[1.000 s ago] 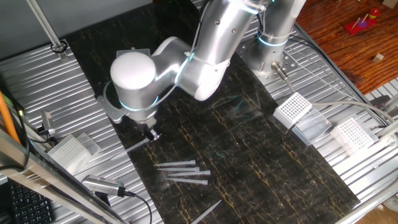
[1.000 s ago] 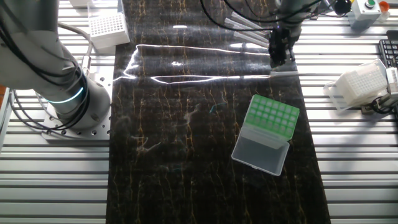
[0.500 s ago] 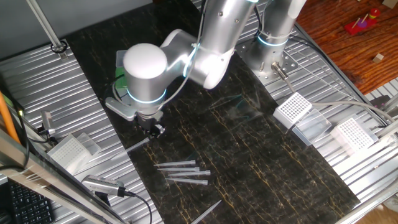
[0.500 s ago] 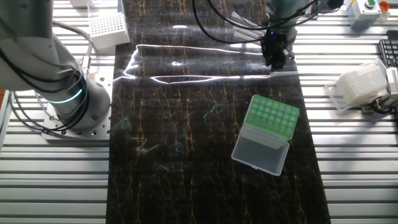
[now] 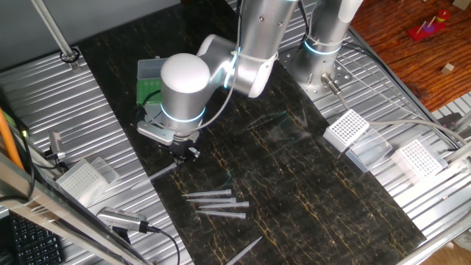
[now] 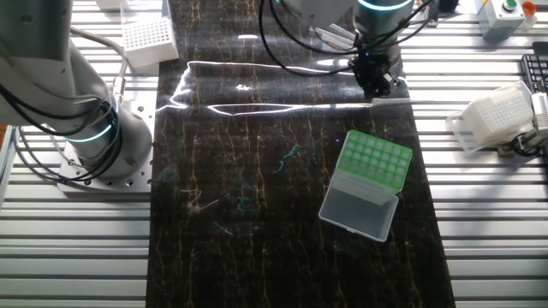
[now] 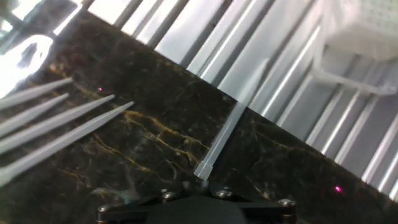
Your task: Insert a large pipette tip into the holder for large pipette tips
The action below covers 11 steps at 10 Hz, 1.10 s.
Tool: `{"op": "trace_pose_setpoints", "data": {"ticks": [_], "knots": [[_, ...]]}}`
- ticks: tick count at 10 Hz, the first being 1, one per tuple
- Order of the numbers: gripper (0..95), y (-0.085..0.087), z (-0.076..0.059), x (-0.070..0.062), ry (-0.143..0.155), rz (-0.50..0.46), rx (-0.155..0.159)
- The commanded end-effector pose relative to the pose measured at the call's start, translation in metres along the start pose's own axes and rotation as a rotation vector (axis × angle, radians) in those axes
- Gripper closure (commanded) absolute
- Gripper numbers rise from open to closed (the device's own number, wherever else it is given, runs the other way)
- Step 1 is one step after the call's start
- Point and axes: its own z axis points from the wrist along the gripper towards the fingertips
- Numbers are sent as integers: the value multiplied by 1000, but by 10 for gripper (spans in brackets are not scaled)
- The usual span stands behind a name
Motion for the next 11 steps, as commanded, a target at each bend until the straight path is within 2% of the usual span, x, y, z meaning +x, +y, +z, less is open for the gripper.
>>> {"op": "trace_pose_setpoints", "data": {"ticks": [1, 2, 3, 8, 11], "knots": [[950, -1, 1, 1, -8, -37, 10], [950, -1, 1, 0, -10, -54, 13], [760, -1, 1, -1, -13, -61, 14], [760, -4, -4, -11, -24, -71, 25], [760, -9, -2, -10, -28, -91, 37]]}}
